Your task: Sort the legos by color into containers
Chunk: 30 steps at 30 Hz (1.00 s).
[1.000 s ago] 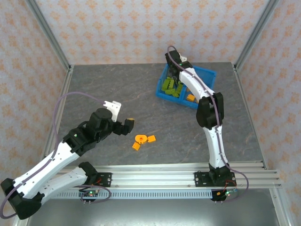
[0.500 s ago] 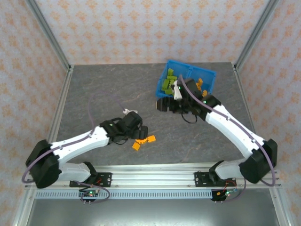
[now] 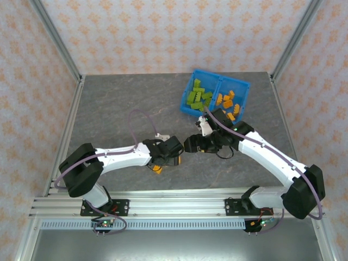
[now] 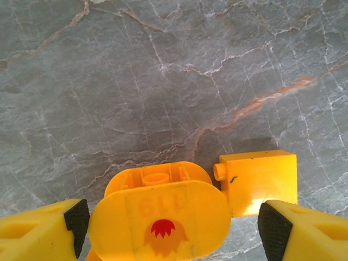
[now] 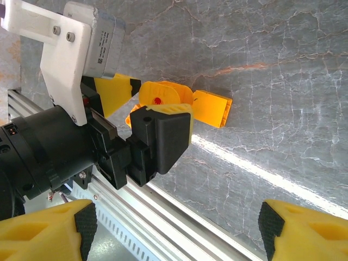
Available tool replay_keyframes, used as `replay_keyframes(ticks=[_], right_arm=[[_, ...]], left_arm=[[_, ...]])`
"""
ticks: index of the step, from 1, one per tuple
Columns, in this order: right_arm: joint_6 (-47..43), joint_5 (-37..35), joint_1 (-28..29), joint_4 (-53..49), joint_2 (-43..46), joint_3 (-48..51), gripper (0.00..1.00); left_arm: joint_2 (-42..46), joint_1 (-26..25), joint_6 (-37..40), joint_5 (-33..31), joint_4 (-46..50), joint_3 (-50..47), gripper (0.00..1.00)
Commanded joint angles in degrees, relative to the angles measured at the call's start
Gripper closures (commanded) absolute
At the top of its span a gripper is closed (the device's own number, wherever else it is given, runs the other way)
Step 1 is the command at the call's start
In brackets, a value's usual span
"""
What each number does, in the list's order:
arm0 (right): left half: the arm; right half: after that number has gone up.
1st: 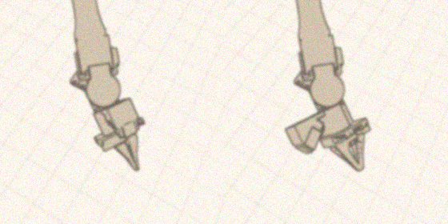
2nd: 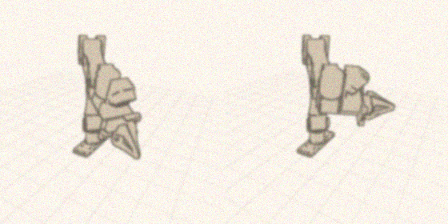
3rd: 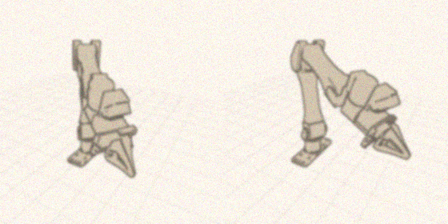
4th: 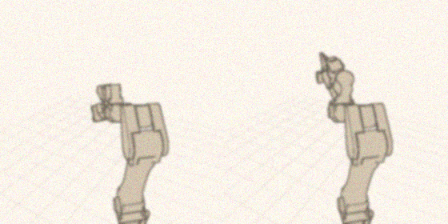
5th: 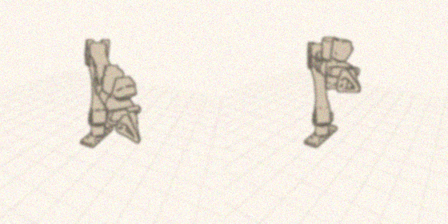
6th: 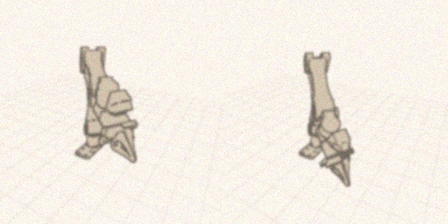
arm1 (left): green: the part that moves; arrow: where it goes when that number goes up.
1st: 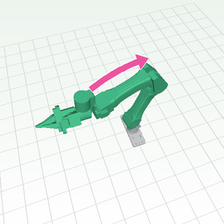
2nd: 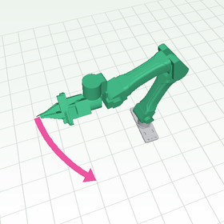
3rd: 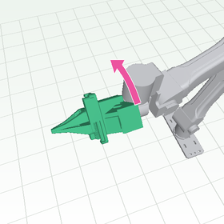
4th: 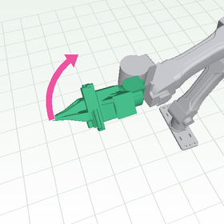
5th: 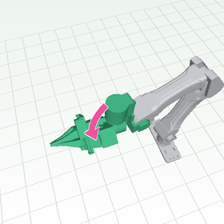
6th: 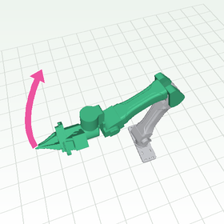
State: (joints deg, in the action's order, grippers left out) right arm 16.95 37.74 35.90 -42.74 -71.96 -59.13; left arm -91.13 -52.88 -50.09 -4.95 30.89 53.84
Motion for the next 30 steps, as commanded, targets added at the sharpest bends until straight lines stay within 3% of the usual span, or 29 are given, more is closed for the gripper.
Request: replay_keyframes(ticks=[1, 7, 12, 15, 21, 27, 30], right_arm=[[-0.9, 1.2, 0.2, 1.6, 0.5, -1.1, 0.20], [-0.1, 2.3, 0.2, 1.6, 0.9, -0.7, 0.21], [1.0, -2.1, 0.2, -1.2, 3.8, -0.5, 0.21], [3.6, -7.2, -0.1, -1.0, 7.0, 0.3, 0.21], [6.3, -10.3, -3.1, -1.1, 9.6, 1.2, 0.21], [8.2, -13.3, -4.4, -1.2, 12.7, 0.8, 0.20], [10.2, -18.8, -4.4, 0.0, 15.6, 1.3, 0.20]], left_arm=[[-1.3, -0.4, -1.2, -2.8, 0.4, -0.8, 0.17], [-3.3, -0.4, -1.2, -1.9, -1.3, -1.9, 0.16], [-4.3, -0.4, -1.6, -1.7, -3.1, -3.2, 0.17], [-4.4, -0.4, -1.8, -1.7, -3.9, -3.7, 0.25], [-2.1, -0.5, -1.7, -2.6, -3.8, -4.0, 0.44], [5.8, -0.4, 0.7, -4.8, 0.5, 1.0, 0.46], [7.3, -0.5, 5.4, -6.6, 0.0, 7.6, 0.45]])
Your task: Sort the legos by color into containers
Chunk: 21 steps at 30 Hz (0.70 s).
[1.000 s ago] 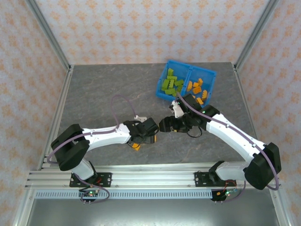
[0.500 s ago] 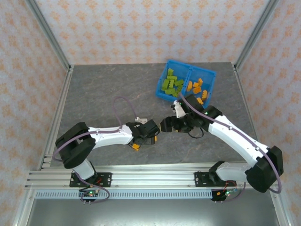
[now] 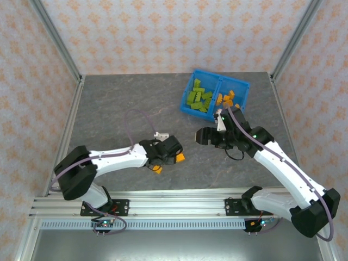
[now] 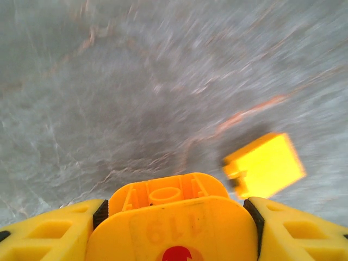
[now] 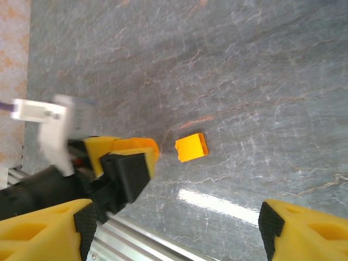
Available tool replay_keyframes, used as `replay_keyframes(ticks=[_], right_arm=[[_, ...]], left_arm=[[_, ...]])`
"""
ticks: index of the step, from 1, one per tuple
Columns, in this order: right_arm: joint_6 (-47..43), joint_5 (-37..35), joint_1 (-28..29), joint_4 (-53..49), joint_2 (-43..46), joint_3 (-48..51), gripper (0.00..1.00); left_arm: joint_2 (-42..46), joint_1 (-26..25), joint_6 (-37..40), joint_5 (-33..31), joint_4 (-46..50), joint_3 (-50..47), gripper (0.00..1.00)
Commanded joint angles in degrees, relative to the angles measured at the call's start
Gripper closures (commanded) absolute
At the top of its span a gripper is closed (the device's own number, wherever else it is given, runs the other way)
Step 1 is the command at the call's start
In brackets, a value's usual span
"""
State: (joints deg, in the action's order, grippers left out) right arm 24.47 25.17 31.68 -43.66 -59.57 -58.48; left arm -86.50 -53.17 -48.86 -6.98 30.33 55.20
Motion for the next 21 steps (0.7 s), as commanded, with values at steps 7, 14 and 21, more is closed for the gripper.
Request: replay_keyframes(ticks=[7, 14, 21], right_arm=[[10.0, -27.6, -0.2, -1.0, 14.7, 3.5, 0.20], [14.3, -34.9, -0.2, -2.6, 27.7, 8.6, 0.20], [14.3, -36.1, -0.2, -6.2, 31.0, 8.1, 0.19]], left_arm=[[-12.0, 0.0, 16.9, -8.1, -9.5, 27.8, 0.44], [-33.9, 1.1, 24.8, -4.7, -21.4, 51.4, 0.44], [-55.0, 2.4, 27.0, -3.1, -18.0, 79.4, 0.42]])
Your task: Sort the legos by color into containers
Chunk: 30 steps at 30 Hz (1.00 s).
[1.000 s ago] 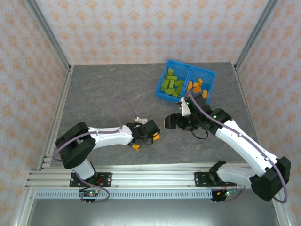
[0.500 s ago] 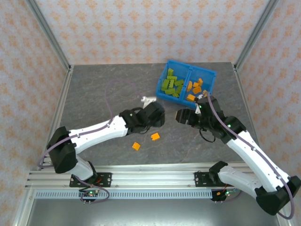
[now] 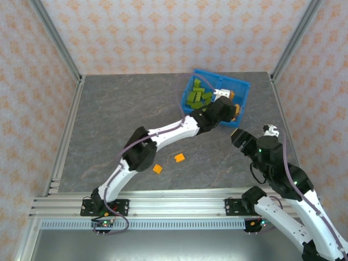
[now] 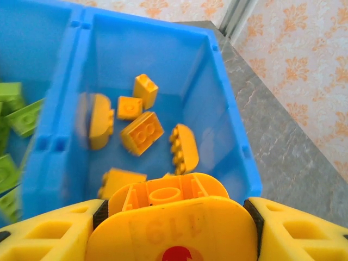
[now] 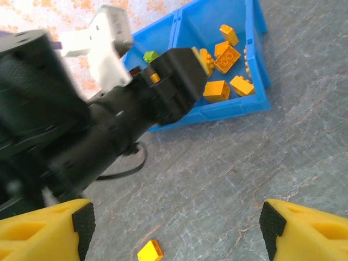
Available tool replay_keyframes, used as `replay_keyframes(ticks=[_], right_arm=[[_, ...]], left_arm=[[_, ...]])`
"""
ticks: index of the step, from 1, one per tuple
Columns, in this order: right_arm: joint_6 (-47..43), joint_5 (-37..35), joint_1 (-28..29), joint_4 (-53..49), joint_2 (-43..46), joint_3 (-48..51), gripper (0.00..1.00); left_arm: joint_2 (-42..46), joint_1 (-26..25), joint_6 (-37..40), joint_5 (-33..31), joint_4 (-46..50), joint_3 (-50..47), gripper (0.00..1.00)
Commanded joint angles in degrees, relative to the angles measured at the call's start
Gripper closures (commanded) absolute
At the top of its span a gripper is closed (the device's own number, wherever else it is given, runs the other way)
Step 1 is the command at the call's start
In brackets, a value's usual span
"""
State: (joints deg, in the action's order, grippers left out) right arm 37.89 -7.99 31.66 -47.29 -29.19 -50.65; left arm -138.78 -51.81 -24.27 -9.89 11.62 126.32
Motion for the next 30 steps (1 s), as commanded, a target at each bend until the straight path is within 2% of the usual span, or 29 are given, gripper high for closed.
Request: replay_keyframes(ticks=[1, 5, 7, 11, 14, 20, 23, 27, 30], right_arm=[[0.8, -2.8, -0.2, -2.7, 0.7, 0.3, 0.19], [0.4, -2.6, -0.2, -2.8, 1.0, 0.4, 0.19], [0.0, -2.5, -0.2, -2.8, 1.0, 0.4, 0.19], [-0.2, -3.0, -0.2, -2.6, 0.8, 0.5, 0.18], [-0.1, -3.3, -0.2, -2.0, 0.8, 0.6, 0.18], [-1.5, -2.4, -0.2, -1.6, -1.5, 0.3, 0.18], [-4.9, 2.9, -0.2, 0.2, -5.5, 0.1, 0.18], [-8.8, 14.4, 0.4, 4.8, -16.5, 0.0, 0.18], [-10.0, 17.3, 4.4, 8.0, -25.7, -0.7, 0.19]], left_arm=[[-5.5, 1.4, 2.4, -0.1, 1.6, 12.0, 0.41], [-12.3, 2.2, 3.2, 1.7, 4.4, 22.0, 0.29], [-11.9, 2.1, 3.5, 2.6, 4.0, 22.4, 0.23], [-7.4, 1.8, 3.3, 4.0, 3.6, 19.3, 0.18], [0.9, 1.4, 4.0, 4.2, -2.3, 8.2, 0.15], [22.9, 1.4, 7.0, 6.2, -15.1, -21.6, 0.13], [37.6, 1.3, 10.1, 8.6, -18.6, -37.5, 0.12], [54.9, 0.7, 19.6, 14.8, -12.0, -52.6, 0.07], [65.9, 0.1, 29.8, 23.2, -2.0, -60.5, 0.00]])
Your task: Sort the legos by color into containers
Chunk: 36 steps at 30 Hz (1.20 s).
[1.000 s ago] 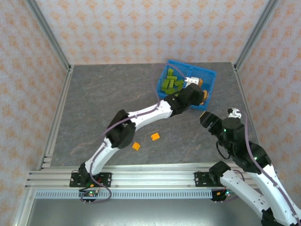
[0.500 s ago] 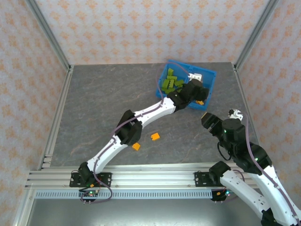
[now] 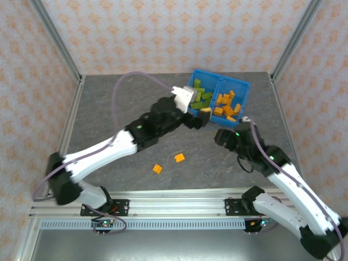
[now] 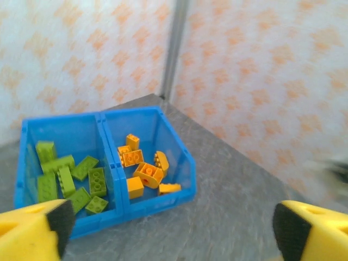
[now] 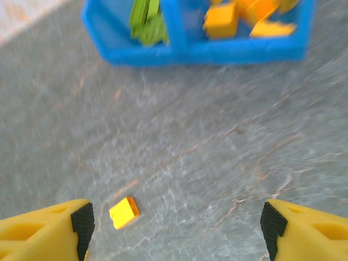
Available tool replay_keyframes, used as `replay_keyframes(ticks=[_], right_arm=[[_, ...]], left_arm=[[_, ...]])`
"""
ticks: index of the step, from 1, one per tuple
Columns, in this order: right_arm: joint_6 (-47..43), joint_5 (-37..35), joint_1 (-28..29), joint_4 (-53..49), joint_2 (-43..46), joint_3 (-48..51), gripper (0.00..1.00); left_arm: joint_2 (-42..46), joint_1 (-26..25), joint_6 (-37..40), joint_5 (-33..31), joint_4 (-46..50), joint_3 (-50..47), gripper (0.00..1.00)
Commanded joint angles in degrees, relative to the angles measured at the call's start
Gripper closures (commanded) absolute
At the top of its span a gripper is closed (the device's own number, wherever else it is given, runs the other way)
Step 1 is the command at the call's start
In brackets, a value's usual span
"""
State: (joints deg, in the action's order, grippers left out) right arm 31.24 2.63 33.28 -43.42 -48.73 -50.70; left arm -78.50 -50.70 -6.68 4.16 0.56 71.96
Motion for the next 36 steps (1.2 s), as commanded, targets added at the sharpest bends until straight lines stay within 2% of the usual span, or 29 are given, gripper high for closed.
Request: replay_keyframes(ticks=[1, 9, 14, 17, 20, 22, 36], right_arm=[[-3.8, 6.8, 4.3, 5.1, -8.4, -1.1, 0.18], [-5.6, 9.0, 16.3, 10.2, -28.0, -3.0, 0.18], [-6.4, 9.4, 21.1, 12.1, -37.8, -6.2, 0.18], [-7.4, 8.1, 22.3, 12.7, -43.1, -8.7, 0.18], [-7.9, 1.3, 23.1, 11.5, -47.2, -11.1, 0.19], [-8.4, -0.7, 23.2, 12.0, -49.0, -11.9, 0.19], [-8.4, 0.9, 23.3, 16.7, -55.8, -10.8, 0.55]], left_arm=[[8.5, -1.2, 15.0, 10.7, 12.2, -8.1, 0.00], [32.0, -2.1, 25.5, 10.4, 32.7, -20.6, 0.00], [41.5, -2.1, 37.6, 12.5, 42.7, -27.7, 0.00], [45.3, -2.1, 43.2, 13.1, 43.3, -32.3, 0.00], [47.1, -2.1, 46.9, 12.8, 41.9, -35.7, 0.00], [47.3, -2.1, 48.3, 12.7, 41.2, -37.2, 0.00], [48.1, -2.1, 50.0, 12.1, 39.0, -39.1, 0.00]])
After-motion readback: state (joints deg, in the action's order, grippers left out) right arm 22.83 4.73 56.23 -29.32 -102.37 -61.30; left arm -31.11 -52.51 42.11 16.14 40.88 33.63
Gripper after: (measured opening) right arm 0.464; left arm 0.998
